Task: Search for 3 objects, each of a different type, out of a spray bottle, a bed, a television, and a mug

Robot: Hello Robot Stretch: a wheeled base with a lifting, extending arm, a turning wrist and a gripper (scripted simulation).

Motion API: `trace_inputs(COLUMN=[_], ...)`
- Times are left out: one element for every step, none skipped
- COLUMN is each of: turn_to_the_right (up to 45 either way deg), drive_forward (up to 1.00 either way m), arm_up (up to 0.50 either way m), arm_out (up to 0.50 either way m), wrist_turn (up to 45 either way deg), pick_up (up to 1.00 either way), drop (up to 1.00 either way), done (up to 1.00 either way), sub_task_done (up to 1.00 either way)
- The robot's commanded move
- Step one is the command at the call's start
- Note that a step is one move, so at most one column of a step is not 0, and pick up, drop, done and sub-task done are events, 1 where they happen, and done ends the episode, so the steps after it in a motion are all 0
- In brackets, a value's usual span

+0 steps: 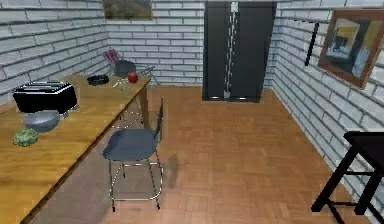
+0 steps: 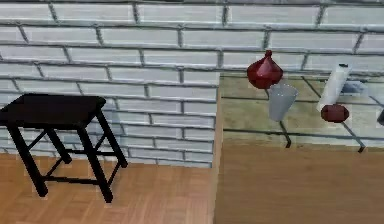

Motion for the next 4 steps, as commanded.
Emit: trace_inputs(turn_to_the_right=[-39.0, 0.0, 45.0, 18.0], drive_forward=[0.0, 0.05, 0.0, 0.0], arm_up=[0.0, 0.0, 0.0, 0.0], arm_out=[0.0, 0.0, 0.0, 0.0], wrist_turn=[0.0, 0.0, 0.0, 0.0], pick_up=[0.0, 0.0, 0.0, 0.0], drop=[0.0, 0.0, 0.0, 0.0], done=[0.0, 0.0, 0.0, 0.0], sub_task_done=[0.0, 0.0, 0.0, 0.0])
